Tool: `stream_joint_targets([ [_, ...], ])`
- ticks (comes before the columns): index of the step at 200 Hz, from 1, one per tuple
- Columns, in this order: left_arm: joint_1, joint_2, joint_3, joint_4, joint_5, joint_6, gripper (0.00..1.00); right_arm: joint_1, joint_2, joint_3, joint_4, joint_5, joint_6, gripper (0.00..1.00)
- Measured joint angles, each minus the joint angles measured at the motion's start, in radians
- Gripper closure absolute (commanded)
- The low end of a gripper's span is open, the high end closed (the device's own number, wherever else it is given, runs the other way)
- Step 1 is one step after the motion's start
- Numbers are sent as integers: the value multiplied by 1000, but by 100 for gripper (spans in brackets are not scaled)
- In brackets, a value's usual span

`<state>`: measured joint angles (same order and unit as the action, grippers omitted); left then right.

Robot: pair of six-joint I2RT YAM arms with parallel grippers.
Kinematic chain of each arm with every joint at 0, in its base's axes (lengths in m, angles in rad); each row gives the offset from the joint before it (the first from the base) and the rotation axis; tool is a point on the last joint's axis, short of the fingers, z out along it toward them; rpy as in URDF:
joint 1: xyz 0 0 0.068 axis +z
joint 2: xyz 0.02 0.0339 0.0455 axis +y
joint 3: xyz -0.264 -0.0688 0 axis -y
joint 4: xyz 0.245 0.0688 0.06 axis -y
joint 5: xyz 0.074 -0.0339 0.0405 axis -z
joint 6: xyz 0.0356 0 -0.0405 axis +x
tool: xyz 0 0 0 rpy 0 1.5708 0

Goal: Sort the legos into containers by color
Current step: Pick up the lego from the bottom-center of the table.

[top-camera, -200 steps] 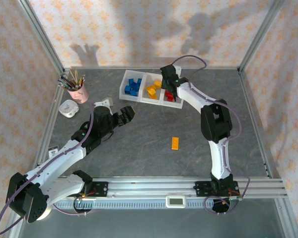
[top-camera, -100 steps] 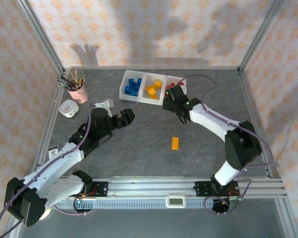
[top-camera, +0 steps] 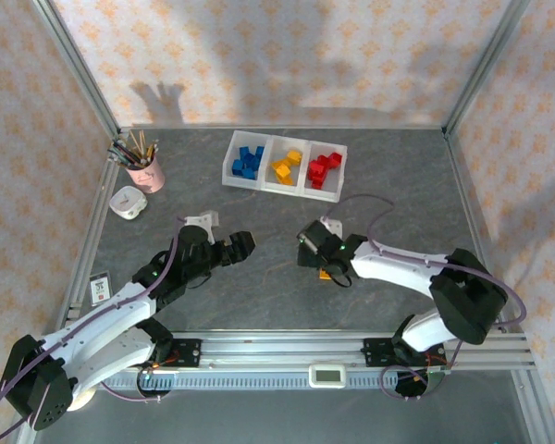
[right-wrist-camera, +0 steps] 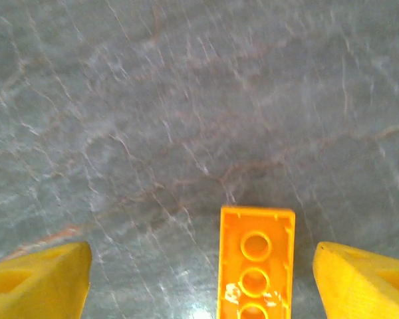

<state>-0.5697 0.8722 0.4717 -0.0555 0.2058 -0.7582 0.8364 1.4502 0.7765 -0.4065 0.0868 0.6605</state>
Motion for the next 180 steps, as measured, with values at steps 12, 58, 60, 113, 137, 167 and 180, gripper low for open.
stream_joint_targets([
  [12,0,0,-1,1,-5,-3,1,13,0,-27,1,7,27,14],
  [58,0,0,-1,1,-5,-3,1,36,17,-51,-6,48,85,18],
  [60,0,0,-1,1,-5,-3,1,36,17,-52,-6,49,85,18],
  [113,0,1,-1,0,-7,-5,1,45,41,-83,6,64,98,40],
  [137,0,0,-1,0,-12,-12,1,46,52,-77,-10,80,92,51],
  [167,0,0,-1,0,-23,-19,1,49,66,-64,-14,91,77,66],
  [180,0,0,-1,0,-27,-19,1,49,70,-57,-12,91,72,71],
])
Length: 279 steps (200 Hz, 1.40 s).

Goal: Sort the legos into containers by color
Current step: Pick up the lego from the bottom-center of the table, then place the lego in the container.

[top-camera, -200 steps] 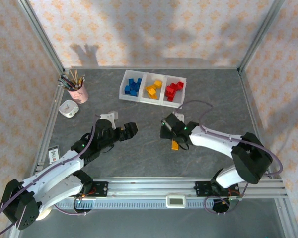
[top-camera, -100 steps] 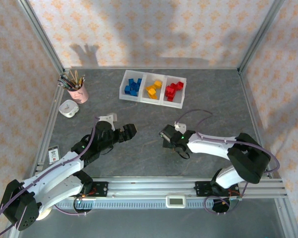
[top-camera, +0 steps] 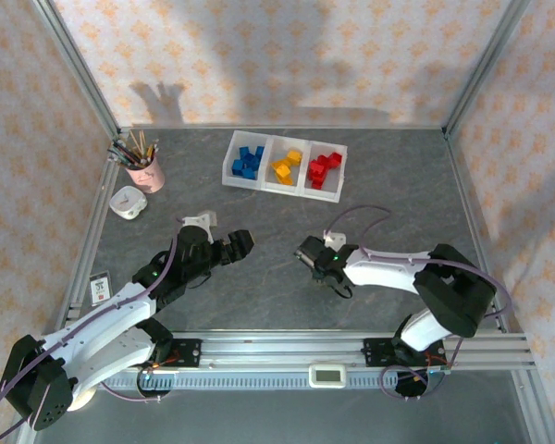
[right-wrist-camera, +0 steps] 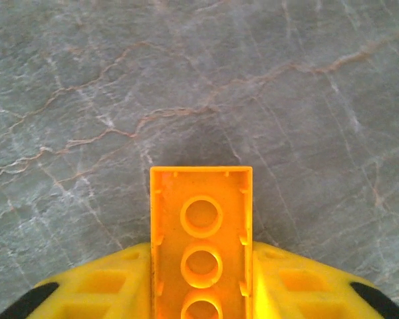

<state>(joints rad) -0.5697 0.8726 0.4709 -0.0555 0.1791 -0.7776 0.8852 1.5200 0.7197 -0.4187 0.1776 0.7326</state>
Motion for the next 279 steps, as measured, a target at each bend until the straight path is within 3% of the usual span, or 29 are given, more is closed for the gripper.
stream_joint_targets([
  [50,0,0,2,-1,-4,1,1,2,4,44,19,-10,-34,77],
  [94,25,5,51,-8,-16,12,1,1,34,229,29,14,-111,76],
  [146,140,27,83,-15,-30,13,1,-85,257,589,85,37,-259,75],
  [207,199,127,157,-20,-30,29,1,-222,580,993,98,64,-383,73],
  [232,205,193,175,-6,-30,39,1,-270,726,1185,87,74,-416,64],
  [254,211,229,186,15,-29,43,1,-298,838,1344,66,74,-450,42],
  [279,217,242,199,27,-29,44,1,-311,893,1449,35,73,-469,35],
])
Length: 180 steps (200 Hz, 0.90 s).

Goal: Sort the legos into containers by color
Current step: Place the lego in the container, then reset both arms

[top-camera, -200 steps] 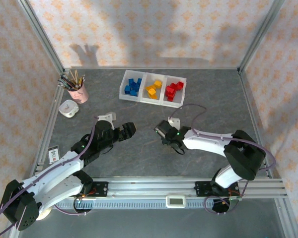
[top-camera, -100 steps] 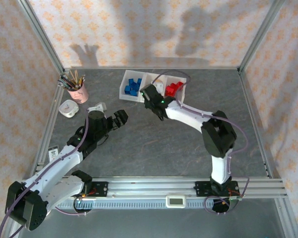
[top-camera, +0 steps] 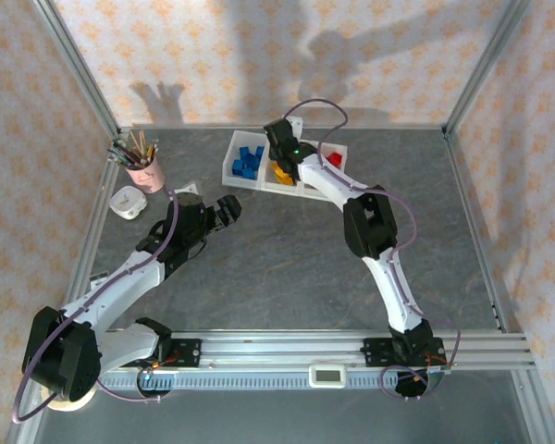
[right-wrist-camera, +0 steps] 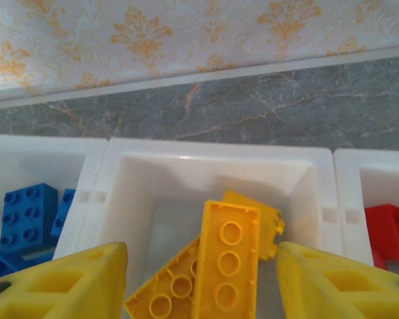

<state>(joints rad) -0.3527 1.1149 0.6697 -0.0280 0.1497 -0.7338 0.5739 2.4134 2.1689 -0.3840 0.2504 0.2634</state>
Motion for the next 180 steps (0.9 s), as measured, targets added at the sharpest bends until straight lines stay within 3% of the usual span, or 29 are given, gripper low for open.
stream_joint_targets([
  [31,10,4,9,17,-1,2,1,0,-59,-30,-9,-8,-26,20],
  [57,31,-2,9,17,-21,7,1,1,-280,-275,27,-14,-52,0],
  [98,76,-83,8,11,-182,71,1,-20,-741,-729,178,48,-72,0],
  [126,147,-110,-35,46,-332,143,1,-146,-1004,-1078,346,127,-74,0],
  [154,223,-108,-156,130,-472,245,1,-302,-1096,-1403,510,192,-77,0],
  [180,267,-104,-288,297,-540,377,1,-369,-1088,-1626,662,224,-106,0],
])
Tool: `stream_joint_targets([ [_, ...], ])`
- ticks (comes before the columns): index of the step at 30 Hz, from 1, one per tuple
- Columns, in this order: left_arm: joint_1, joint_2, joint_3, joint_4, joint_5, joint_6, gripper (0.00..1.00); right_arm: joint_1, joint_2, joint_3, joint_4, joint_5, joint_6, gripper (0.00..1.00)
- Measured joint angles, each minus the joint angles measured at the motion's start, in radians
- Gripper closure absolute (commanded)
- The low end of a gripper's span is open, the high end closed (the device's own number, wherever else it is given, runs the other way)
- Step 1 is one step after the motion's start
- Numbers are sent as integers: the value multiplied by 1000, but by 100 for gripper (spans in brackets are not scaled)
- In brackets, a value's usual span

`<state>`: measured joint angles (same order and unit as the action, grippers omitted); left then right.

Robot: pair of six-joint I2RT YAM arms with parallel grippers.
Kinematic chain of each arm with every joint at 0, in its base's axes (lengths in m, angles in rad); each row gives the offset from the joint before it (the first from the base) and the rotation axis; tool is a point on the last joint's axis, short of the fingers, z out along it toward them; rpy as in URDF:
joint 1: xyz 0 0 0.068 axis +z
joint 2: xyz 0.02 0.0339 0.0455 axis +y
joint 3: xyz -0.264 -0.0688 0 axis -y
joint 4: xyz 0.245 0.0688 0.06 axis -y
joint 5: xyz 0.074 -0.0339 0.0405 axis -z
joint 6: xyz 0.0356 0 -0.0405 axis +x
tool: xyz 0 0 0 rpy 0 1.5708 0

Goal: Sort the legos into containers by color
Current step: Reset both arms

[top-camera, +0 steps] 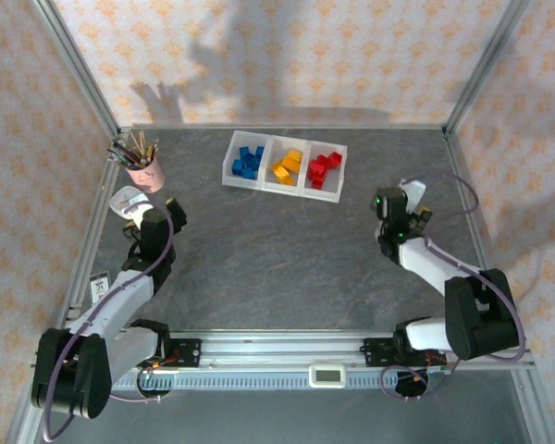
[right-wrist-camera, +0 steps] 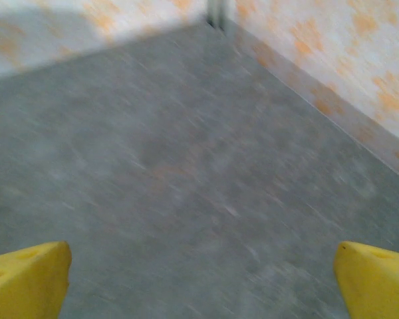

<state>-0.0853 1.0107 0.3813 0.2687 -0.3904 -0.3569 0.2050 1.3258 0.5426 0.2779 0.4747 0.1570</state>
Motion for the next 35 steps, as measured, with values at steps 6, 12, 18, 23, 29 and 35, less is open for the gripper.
stream_joint_targets([
  [6,35,102,-200,408,32,163,1,-58,65,-200,348,-57,-78,0],
  [12,38,287,-247,752,121,288,1,-110,148,-241,674,-221,-146,0],
  [18,42,508,-244,1046,251,340,1,-138,194,-318,861,-363,-179,0],
  [23,49,527,-198,1033,244,338,0,-160,197,-317,891,-416,-182,0],
  [29,55,527,-185,1041,222,331,0,-160,197,-317,891,-446,-182,0],
  [35,55,527,-185,1041,222,331,0,-163,197,-316,891,-476,-187,0],
])
